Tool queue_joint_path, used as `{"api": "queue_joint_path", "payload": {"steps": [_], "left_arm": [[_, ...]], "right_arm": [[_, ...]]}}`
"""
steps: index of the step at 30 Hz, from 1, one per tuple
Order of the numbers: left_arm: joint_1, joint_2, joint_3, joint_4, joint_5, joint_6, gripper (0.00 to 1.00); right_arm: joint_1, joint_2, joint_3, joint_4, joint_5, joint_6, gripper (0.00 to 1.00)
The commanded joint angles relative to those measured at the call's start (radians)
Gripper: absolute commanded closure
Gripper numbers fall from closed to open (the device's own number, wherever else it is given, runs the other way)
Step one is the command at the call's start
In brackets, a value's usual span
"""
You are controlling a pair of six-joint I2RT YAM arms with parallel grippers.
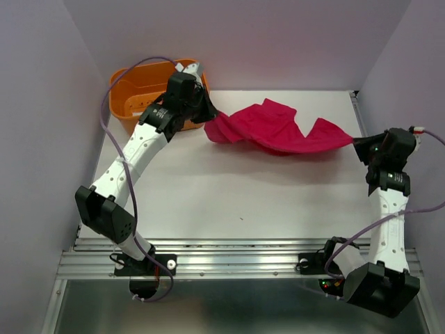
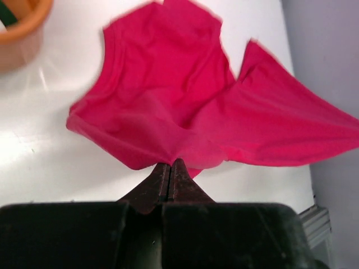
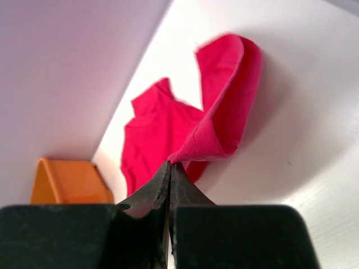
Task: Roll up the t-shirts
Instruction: Flatten out the T-shirt at the center of the board.
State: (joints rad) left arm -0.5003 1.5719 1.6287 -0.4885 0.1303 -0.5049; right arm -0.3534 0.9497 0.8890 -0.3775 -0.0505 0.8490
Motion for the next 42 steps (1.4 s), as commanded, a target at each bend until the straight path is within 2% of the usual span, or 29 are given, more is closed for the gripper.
{"api": "queue_joint_path", "payload": {"steps": [1,7,13,20,25,34,37,42], "left_arm": [[0.037,-0.041,0.199,0.001,-0.063,0.048,1.00],[0.062,-0.087,0.336,0.013,-0.118,0.077,1.00],[0.068,-0.183,0.387,0.057,-0.175,0.108,1.00],[0.071,-0.266,0.552,0.031,-0.221,0.144,1.00],[0.071,-0.360,0.606,0.041,-0.242,0.163,1.00],[0.071,-0.450,0.646,0.025,-0.245,0.200,1.00],[0.071,-0.446,0.642,0.019,-0.241,0.209,1.00],[0.071,-0.377,0.545,0.027,-0.227,0.220,1.00]], "right_arm": [[-0.006,-0.028,0.178,-0.107,-0.023,-0.071,0.99],[-0.006,-0.042,0.401,-0.193,-0.028,-0.116,0.99],[-0.006,-0.043,0.634,-0.267,-0.041,-0.137,0.99],[-0.006,-0.052,0.890,-0.340,-0.026,-0.163,0.99],[-0.006,-0.063,1.072,-0.406,0.011,-0.194,0.99],[0.013,-0.117,1.151,-0.460,0.046,-0.218,0.99],[0.013,-0.132,1.145,-0.491,0.089,-0.235,0.99],[0.034,-0.163,1.061,-0.564,0.143,-0.263,0.99]]}}
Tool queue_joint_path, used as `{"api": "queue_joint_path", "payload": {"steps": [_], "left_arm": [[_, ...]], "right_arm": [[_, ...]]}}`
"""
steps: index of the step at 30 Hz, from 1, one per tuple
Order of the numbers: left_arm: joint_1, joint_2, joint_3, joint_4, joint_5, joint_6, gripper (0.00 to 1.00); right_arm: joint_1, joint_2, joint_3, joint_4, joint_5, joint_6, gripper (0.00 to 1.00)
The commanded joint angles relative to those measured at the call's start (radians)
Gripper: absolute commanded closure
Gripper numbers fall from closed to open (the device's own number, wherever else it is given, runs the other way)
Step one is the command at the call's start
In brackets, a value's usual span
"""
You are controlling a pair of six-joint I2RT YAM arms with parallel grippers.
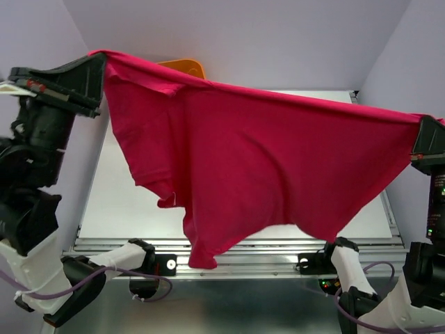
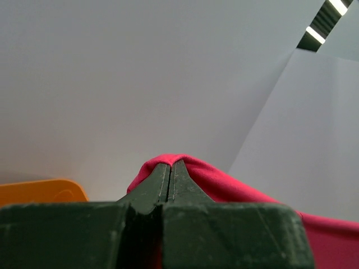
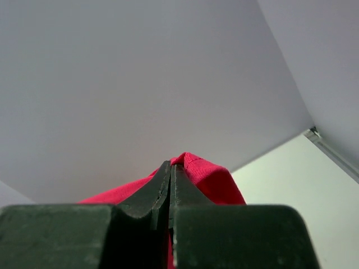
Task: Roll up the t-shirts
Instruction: Flatten out the T-shirt at the center of the board.
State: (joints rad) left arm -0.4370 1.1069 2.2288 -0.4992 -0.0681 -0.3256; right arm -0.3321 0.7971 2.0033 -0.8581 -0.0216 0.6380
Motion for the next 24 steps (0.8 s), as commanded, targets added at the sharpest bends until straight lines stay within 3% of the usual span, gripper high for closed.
{"api": "queue_joint_path", "payload": {"steps": [1,10,15,19,24], "left_arm": [[0.007,0.115,-0.098,0.044,-0.019,0.040,1.00],[0.007,0.338,-0.294,0.128,0.042,0.030,1.00],[0.006,0.520,-0.363,0.189,0.050,0.020,1.00],[0.006,0.749,-0.276,0.199,0.050,0.017,1.00],[0.003,1.057,0.020,0.120,0.063,0.031,1.00]], "right_arm": [[0.013,-0.016,-0.078,-0.091,0.112,-0.055,0.99],[0.013,-0.056,-0.575,-0.056,0.112,-0.072,0.99],[0.013,0.000,-0.829,0.117,0.084,-0.031,0.99],[0.013,0.118,-0.997,0.289,0.103,0.032,0.99],[0.013,0.341,-1.055,0.396,0.190,0.046,0.99]]}}
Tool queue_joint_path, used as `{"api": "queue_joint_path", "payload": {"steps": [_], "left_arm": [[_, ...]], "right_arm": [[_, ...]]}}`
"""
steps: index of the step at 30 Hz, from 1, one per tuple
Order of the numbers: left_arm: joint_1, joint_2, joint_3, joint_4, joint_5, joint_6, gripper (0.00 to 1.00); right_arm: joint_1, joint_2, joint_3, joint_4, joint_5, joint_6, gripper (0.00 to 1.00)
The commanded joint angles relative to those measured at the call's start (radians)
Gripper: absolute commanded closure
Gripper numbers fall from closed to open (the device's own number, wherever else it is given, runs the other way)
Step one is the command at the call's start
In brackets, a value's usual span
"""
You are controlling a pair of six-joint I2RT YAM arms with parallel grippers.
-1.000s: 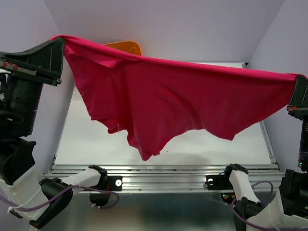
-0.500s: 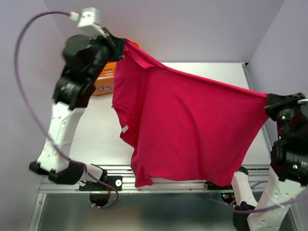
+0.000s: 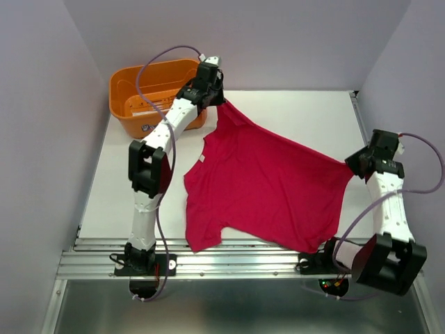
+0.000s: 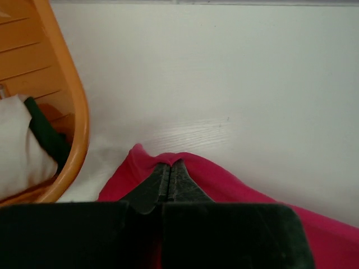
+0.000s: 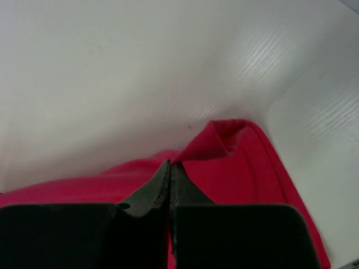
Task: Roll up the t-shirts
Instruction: Flatten out the T-shirt at the center of the board.
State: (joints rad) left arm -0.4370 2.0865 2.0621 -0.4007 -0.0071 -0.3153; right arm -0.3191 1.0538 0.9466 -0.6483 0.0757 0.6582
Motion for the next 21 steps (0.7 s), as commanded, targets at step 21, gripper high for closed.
{"api": "queue_joint_path", "payload": {"steps": [21], "left_arm": [[0.017,0.371,0.432,0.178,0.035,0.076,1.00]], "right_arm": [[0.000,0.655,0.261,0.392,0.254,-0.088,0.99]]}}
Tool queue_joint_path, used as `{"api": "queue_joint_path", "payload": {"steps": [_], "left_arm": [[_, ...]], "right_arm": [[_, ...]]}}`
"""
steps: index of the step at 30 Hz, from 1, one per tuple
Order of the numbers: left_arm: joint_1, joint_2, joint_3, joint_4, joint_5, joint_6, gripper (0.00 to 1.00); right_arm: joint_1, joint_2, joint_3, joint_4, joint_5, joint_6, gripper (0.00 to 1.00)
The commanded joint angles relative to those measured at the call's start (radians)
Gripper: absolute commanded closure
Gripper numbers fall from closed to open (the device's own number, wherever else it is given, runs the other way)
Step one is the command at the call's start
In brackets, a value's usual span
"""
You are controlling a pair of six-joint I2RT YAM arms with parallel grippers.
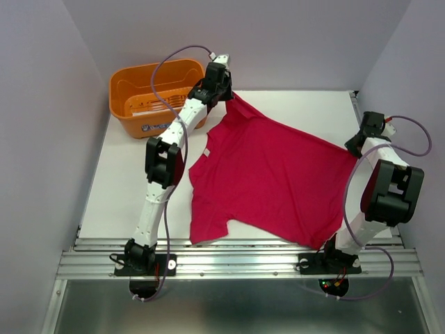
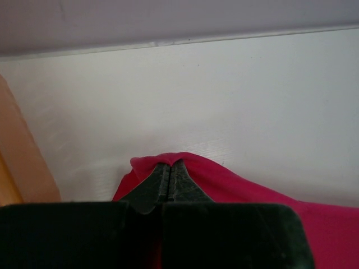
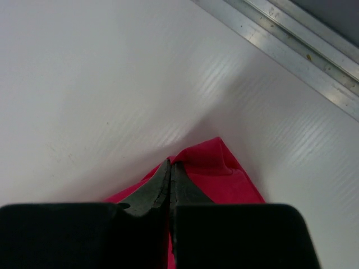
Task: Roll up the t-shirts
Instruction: Flatten out the T-shirt at the center of the board, then fold the T-shirt at the center of the board.
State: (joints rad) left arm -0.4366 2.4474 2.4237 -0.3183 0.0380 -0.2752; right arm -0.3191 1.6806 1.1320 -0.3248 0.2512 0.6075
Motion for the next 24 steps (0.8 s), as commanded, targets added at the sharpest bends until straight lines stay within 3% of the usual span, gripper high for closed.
{"api": "queue_joint_path", "payload": {"steps": [1,14,24], "left_arm": [[0.018,0.018,0.080,0.102,-0.007,0.045,1.00],[0.022,0.056,0.101,0.120,0.010,0.082,1.00],[0.024,-0.022,0.011,0.084,0.025,0.073,1.00]], "right_arm": [[0.000,0.046,0.083,0.070,0.083,-0.040,0.99],[0.000,0.182,0.236,0.138,0.040,-0.104,0.99],[0.000,0.065,0.149,0.130,-0.021,-0.124,0.99]]}}
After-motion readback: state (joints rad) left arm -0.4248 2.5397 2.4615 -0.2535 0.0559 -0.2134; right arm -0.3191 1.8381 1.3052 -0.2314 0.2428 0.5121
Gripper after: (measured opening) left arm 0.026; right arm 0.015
